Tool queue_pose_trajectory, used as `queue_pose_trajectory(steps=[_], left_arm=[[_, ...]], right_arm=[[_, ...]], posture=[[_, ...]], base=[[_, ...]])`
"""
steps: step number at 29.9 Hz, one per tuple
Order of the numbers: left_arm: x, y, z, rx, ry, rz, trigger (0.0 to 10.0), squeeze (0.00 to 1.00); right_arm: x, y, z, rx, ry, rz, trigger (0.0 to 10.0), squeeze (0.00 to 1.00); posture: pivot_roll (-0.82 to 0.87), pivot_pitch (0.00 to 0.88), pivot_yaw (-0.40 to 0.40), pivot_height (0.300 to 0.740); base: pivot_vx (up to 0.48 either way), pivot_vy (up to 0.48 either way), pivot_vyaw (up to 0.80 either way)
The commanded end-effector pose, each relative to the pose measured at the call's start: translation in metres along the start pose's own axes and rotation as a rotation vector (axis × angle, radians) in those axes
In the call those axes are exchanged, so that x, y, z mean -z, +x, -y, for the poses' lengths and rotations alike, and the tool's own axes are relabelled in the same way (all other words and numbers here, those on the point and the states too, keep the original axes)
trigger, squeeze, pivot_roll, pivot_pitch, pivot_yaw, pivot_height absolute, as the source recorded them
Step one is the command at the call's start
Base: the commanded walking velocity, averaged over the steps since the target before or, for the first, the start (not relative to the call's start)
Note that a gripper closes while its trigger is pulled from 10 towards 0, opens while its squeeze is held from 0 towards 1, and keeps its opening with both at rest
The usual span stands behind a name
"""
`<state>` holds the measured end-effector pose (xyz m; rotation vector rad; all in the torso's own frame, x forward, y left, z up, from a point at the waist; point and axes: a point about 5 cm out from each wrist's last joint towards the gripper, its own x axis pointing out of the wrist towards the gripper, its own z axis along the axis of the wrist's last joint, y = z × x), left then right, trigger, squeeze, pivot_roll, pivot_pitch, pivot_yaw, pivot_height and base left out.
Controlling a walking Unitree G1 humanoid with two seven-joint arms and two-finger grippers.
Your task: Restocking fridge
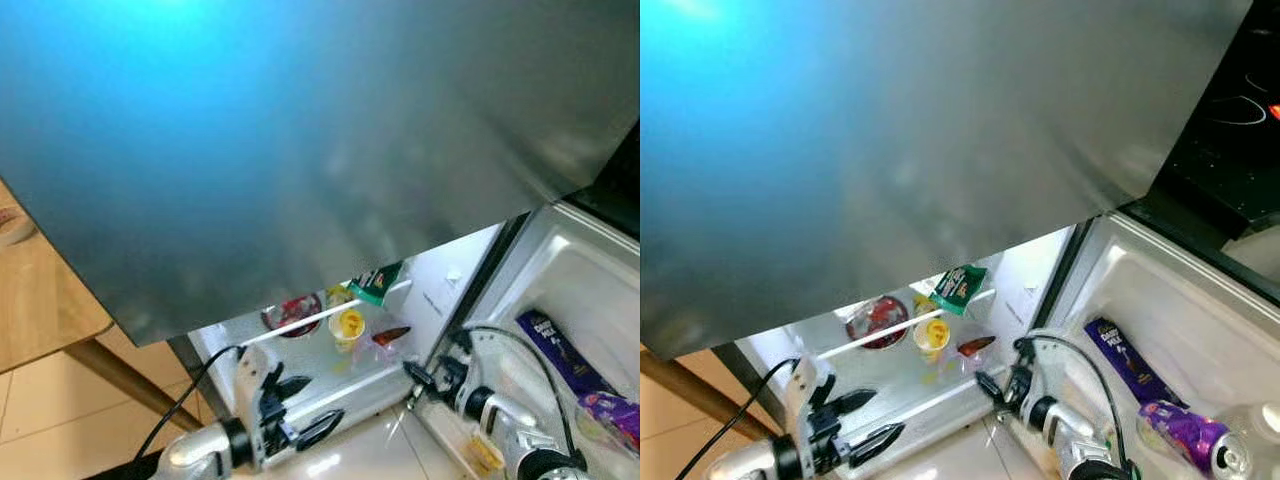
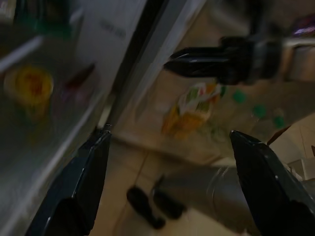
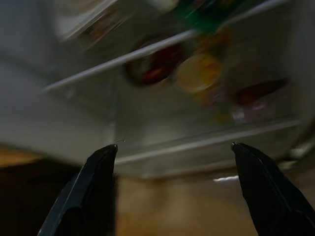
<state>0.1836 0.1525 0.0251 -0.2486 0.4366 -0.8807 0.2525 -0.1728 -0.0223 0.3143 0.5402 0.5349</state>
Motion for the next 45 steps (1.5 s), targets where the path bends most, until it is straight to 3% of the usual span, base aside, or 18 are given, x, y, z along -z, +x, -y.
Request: queue_pose_trajectory(steps=[1,5,9,15,16,18,21,25,29,35,40,45], left_arm=[[0.014,-0.012,-0.007,-0.040,-0.044,-0.030,10.0,0.00],[0.029,-0.017,-0.011,-0.091,-0.096,-0.054,10.0,0.00],[0.047,-0.023,-0.018,-0.173,-0.185,-0.059,10.0,0.00],[0.060,-0.031,-0.026,-0.261,-0.254,-0.045,10.0,0.00],[0.072,-0.038,-0.035,-0.363,-0.283,-0.064,10.0,0.00],[0.076,-0.041,-0.038,-0.398,-0.288,-0.073,10.0,0.00],[0.096,-0.049,-0.046,-0.552,-0.379,-0.106,10.0,0.00],[0.118,-0.054,-0.044,-0.662,-0.449,-0.206,10.0,0.00],[0.127,-0.056,-0.040,-0.687,-0.473,-0.248,10.0,0.00],[0.158,-0.063,-0.021,-0.773,-0.585,-0.395,10.0,0.00],[0.160,-0.062,-0.019,-0.752,-0.558,-0.435,10.0,0.00],[0.152,-0.064,-0.029,-0.751,-0.534,-0.420,10.0,0.00]], right_arm=[[0.005,0.002,-0.010,-0.116,0.005,-0.020,10.0,0.00],[0.016,-0.001,-0.010,-0.124,-0.035,-0.107,10.0,0.00],[0.039,-0.016,0.006,0.080,-0.089,-0.282,10.0,0.00],[0.055,-0.030,0.017,0.209,-0.058,-0.354,10.0,0.00],[0.066,-0.040,0.021,0.277,-0.054,-0.402,10.0,0.00],[0.070,-0.044,0.023,0.300,-0.055,-0.419,10.0,0.00],[0.090,-0.060,0.027,0.418,-0.015,-0.481,10.0,0.00],[0.106,-0.072,0.025,0.471,0.017,-0.528,10.0,0.00],[0.113,-0.077,0.025,0.494,0.033,-0.547,10.0,0.00],[0.130,-0.089,0.021,0.553,0.083,-0.586,10.0,0.00],[0.134,-0.093,0.020,0.553,0.088,-0.604,10.0,0.00],[0.135,-0.095,0.020,0.560,0.092,-0.609,10.0,0.00]], posture=[[0.10,0.068,-0.067,0.740],[0.10,0.074,-0.070,0.740],[0.10,0.080,-0.072,0.740],[0.10,0.081,-0.071,0.740],[0.09,0.083,-0.069,0.740],[0.09,0.083,-0.069,0.740],[0.10,0.081,-0.072,0.740],[0.09,0.076,-0.068,0.740],[0.09,0.076,-0.068,0.740],[0.09,0.062,-0.068,0.740],[0.09,0.058,-0.069,0.740],[0.09,0.050,-0.067,0.740]], base=[[0.000,0.000,0.00],[0.000,0.000,0.00],[0.000,0.000,0.00],[0.000,0.000,0.00],[0.000,0.000,0.00],[0.000,0.000,0.00],[0.000,0.000,0.00],[0.000,0.000,0.00],[0.000,0.000,0.00],[0.000,0.000,0.00],[-0.199,0.000,0.00],[-0.262,0.000,0.00]])
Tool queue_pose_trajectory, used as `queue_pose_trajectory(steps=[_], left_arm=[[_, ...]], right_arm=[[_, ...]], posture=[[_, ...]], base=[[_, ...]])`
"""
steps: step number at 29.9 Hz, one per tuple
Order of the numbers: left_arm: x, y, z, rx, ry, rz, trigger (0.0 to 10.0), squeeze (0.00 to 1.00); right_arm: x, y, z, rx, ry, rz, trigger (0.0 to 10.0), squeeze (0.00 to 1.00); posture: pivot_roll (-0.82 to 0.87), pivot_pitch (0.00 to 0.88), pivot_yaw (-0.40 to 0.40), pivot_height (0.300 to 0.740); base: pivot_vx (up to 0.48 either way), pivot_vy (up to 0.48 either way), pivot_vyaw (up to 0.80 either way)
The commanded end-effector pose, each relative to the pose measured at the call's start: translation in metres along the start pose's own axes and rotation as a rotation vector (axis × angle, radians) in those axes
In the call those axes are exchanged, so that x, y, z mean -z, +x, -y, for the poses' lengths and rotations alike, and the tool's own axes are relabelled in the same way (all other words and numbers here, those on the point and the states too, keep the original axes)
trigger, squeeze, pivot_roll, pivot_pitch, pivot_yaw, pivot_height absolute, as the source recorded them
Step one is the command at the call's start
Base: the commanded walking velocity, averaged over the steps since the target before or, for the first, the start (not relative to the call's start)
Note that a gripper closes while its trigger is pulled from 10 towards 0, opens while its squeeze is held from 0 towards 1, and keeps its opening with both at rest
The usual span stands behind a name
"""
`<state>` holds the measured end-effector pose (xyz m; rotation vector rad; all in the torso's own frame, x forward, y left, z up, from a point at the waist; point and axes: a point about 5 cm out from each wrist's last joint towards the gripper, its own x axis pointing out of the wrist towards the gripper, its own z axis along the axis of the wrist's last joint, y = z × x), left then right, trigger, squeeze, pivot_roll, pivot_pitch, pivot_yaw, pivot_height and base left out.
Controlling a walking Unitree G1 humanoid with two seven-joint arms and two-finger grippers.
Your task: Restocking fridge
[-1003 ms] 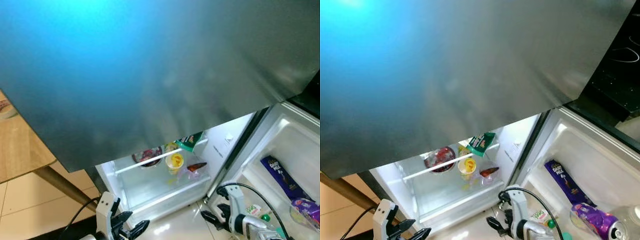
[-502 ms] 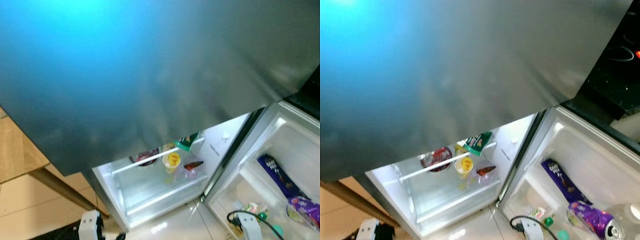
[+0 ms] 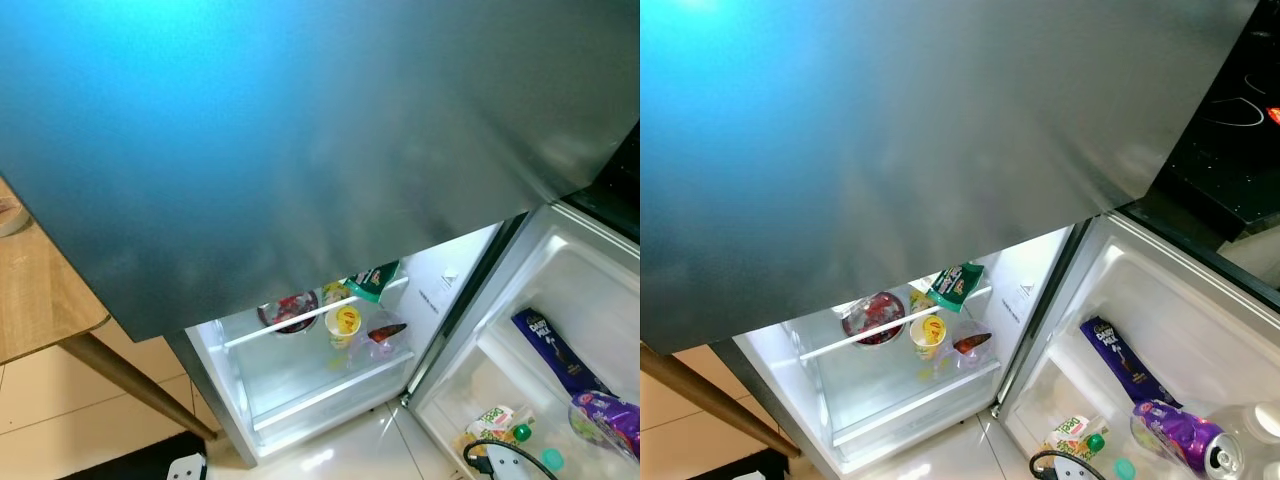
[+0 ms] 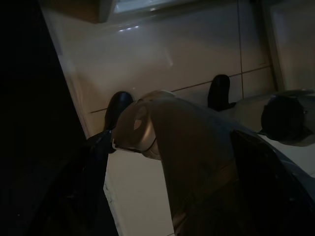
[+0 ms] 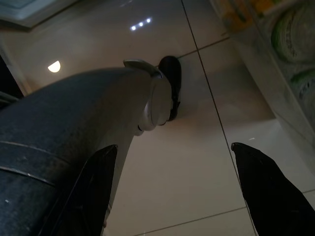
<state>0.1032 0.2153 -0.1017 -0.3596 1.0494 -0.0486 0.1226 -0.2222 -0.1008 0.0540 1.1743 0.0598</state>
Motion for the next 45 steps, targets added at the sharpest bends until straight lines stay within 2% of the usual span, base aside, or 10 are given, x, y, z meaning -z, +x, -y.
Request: queue_pose_trajectory(steps=[1,10,21,45], left_arm=[[0.004,-0.002,-0.003,-0.005,0.007,-0.025,10.0,0.00],[0.003,-0.004,-0.010,-0.039,0.022,-0.045,10.0,0.00],[0.019,-0.001,0.001,-0.045,0.025,-0.093,10.0,0.00],[0.023,0.000,0.004,-0.040,0.021,-0.103,10.0,0.00]], right_arm=[[0.007,-0.001,0.000,0.004,0.020,-0.025,10.0,0.00],[0.010,-0.001,0.000,0.005,0.018,-0.033,10.0,0.00],[0.016,-0.002,0.000,0.015,0.009,-0.058,10.0,0.00],[0.020,-0.004,0.006,0.022,0.016,-0.069,10.0,0.00]], posture=[[0.09,0.050,-0.067,0.740],[0.09,0.050,-0.067,0.740],[0.08,0.034,-0.063,0.740],[0.07,0.045,-0.064,0.740]], base=[[-0.266,0.000,0.00],[-0.385,0.000,0.00],[-0.438,0.000,0.00],[-0.448,0.000,0.00]])
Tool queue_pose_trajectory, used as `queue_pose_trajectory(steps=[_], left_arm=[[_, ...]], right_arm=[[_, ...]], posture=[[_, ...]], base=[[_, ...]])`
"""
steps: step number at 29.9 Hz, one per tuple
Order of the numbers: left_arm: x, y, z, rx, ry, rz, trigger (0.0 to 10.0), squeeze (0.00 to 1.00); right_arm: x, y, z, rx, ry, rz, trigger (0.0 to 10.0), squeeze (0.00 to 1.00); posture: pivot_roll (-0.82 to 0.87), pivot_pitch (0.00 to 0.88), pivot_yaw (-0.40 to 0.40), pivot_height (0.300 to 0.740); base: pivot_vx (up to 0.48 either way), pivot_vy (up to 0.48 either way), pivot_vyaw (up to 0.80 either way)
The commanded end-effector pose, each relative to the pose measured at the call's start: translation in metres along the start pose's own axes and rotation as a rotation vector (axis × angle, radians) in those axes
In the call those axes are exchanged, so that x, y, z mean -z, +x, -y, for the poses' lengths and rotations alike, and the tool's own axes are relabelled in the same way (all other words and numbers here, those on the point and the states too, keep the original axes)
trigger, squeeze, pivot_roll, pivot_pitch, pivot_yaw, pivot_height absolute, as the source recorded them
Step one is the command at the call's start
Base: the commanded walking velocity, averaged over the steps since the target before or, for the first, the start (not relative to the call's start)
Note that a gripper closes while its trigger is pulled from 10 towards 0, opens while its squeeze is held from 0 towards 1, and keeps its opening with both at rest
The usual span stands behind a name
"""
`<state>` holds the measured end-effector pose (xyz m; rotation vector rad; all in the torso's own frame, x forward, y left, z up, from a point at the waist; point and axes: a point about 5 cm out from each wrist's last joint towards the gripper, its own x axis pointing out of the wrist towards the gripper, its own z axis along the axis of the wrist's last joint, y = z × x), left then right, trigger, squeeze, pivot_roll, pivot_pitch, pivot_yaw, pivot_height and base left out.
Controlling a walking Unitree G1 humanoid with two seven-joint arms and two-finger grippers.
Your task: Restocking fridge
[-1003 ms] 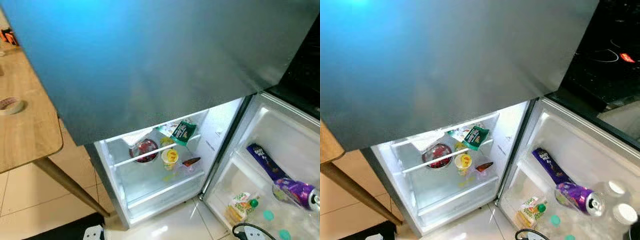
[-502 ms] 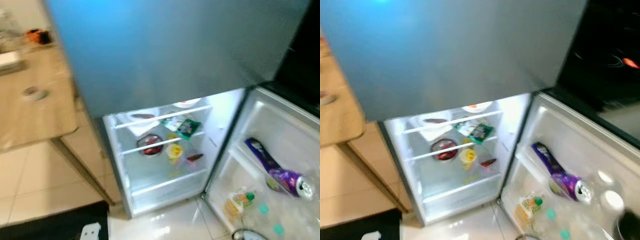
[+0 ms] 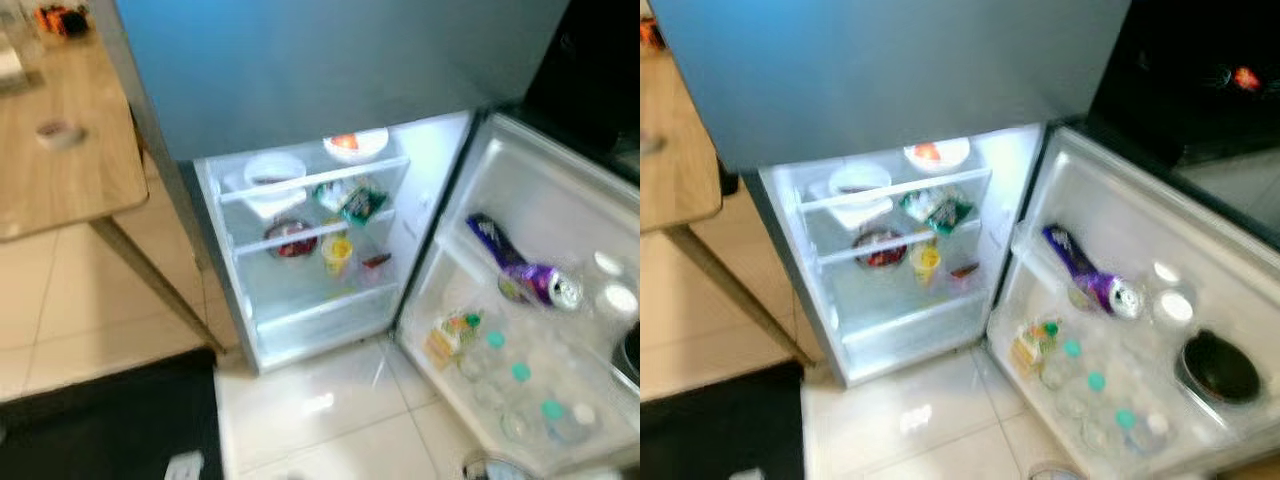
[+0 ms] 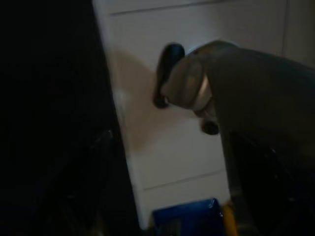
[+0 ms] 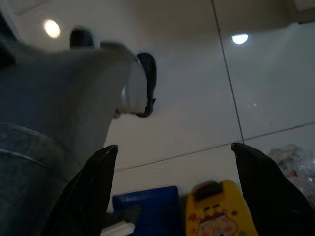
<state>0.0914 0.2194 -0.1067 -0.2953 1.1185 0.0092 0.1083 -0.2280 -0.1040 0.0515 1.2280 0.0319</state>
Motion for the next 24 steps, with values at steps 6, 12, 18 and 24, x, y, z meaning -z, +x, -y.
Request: queue_pose_trajectory(steps=[6,12,18,24], left_arm=[[0.006,0.003,0.011,0.042,-0.002,-0.024,10.0,0.00],[-0.004,0.004,0.011,0.056,-0.012,0.027,10.0,0.00],[-0.005,0.004,0.013,0.076,0.005,0.025,10.0,0.00],[-0.004,0.005,0.014,0.088,0.001,0.014,10.0,0.00]], right_arm=[[0.006,-0.001,0.001,0.001,0.002,-0.015,10.0,0.00],[0.004,-0.001,0.002,0.002,0.002,-0.013,10.0,0.00],[0.004,-0.001,0.002,0.002,0.001,-0.012,10.0,0.00],[0.005,0.000,0.000,-0.001,0.000,-0.016,10.0,0.00]], posture=[[0.07,0.045,-0.064,0.740],[0.06,0.042,-0.067,0.740],[0.06,0.041,-0.067,0.740],[0.06,0.041,-0.067,0.740]], base=[[-0.218,0.000,0.00],[0.000,0.000,0.00],[0.000,-0.143,0.00],[0.000,-0.464,0.00]])
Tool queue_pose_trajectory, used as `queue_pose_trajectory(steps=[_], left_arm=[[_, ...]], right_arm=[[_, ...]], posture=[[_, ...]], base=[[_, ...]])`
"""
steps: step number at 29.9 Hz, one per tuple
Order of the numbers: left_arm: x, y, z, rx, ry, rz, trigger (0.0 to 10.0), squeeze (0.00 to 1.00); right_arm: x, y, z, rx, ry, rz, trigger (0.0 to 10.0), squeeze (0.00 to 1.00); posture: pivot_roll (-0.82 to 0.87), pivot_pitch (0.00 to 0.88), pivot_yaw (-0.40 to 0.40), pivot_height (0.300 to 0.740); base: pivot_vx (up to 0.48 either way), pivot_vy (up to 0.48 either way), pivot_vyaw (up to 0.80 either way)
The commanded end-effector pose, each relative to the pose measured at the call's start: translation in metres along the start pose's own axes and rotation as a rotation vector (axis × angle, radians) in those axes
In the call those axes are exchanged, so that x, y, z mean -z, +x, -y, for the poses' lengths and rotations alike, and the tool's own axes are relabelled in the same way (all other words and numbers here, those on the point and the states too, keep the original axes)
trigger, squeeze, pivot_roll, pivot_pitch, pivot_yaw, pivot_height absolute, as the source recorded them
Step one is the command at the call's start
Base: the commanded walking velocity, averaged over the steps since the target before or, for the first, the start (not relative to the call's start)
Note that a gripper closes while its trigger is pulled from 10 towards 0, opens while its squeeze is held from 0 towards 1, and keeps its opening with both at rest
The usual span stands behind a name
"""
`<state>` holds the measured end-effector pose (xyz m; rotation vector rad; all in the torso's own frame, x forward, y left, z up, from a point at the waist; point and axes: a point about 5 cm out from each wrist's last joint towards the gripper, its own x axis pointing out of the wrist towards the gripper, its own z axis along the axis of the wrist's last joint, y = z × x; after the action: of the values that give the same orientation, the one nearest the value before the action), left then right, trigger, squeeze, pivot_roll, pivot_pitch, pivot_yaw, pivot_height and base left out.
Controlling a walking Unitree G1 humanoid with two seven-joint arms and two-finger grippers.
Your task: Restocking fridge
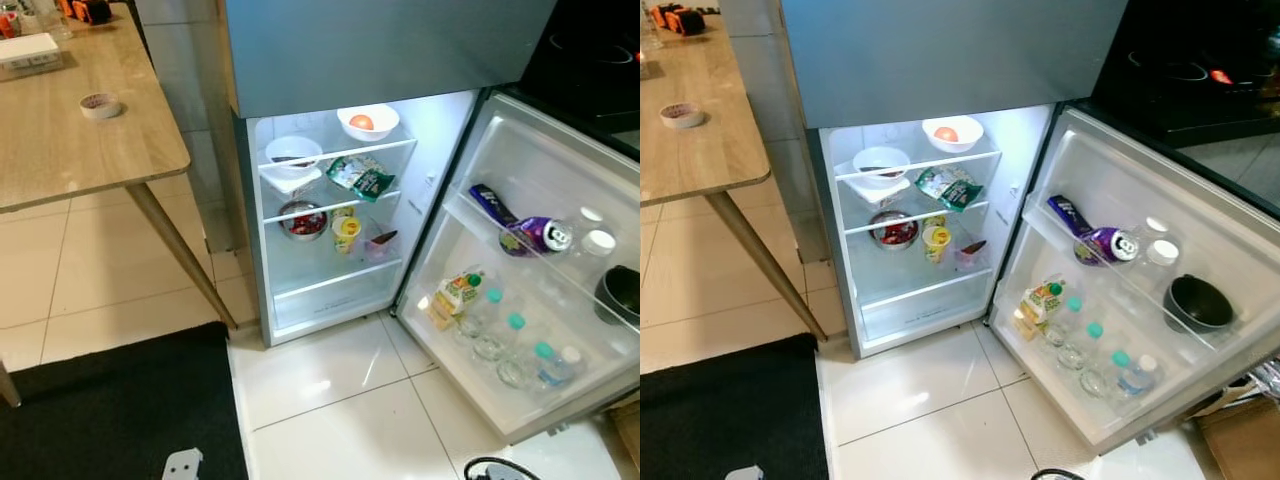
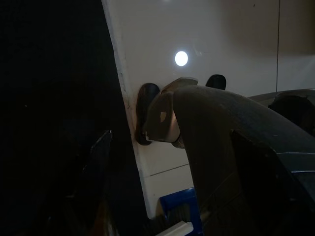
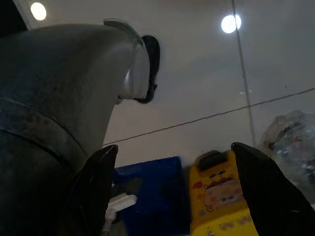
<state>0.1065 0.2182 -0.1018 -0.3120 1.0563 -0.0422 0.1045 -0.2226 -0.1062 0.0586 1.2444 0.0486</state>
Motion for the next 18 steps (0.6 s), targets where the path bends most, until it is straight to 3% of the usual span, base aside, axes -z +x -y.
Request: queue_pose_trajectory(steps=[1,6,12,18], left_arm=[[0.0114,0.0020,0.0095,0.036,-0.019,-0.042,10.0,0.00],[0.0112,0.0022,0.0096,0.036,-0.009,-0.047,10.0,0.00],[0.0099,0.0027,0.0093,0.024,-0.025,-0.043,10.0,0.00],[0.0116,0.0022,0.0092,0.027,-0.028,-0.045,10.0,0.00]], right_arm=[[0.0008,-0.0015,0.0050,0.015,0.003,0.000,10.0,0.00],[0.0021,-0.0013,0.0042,0.014,0.002,-0.002,10.0,0.00],[0.0025,-0.0016,0.0045,0.009,-0.006,-0.001,10.0,0.00],[0.0032,-0.0021,0.0056,0.001,-0.022,-0.008,10.0,0.00]], posture=[[0.06,0.043,-0.064,0.740],[0.06,0.044,-0.066,0.740],[0.06,0.046,-0.067,0.740],[0.06,0.050,-0.066,0.740]], base=[[0.000,-0.465,0.00],[0.000,-0.462,0.00],[0.000,0.000,0.00],[0.000,0.000,-0.61]])
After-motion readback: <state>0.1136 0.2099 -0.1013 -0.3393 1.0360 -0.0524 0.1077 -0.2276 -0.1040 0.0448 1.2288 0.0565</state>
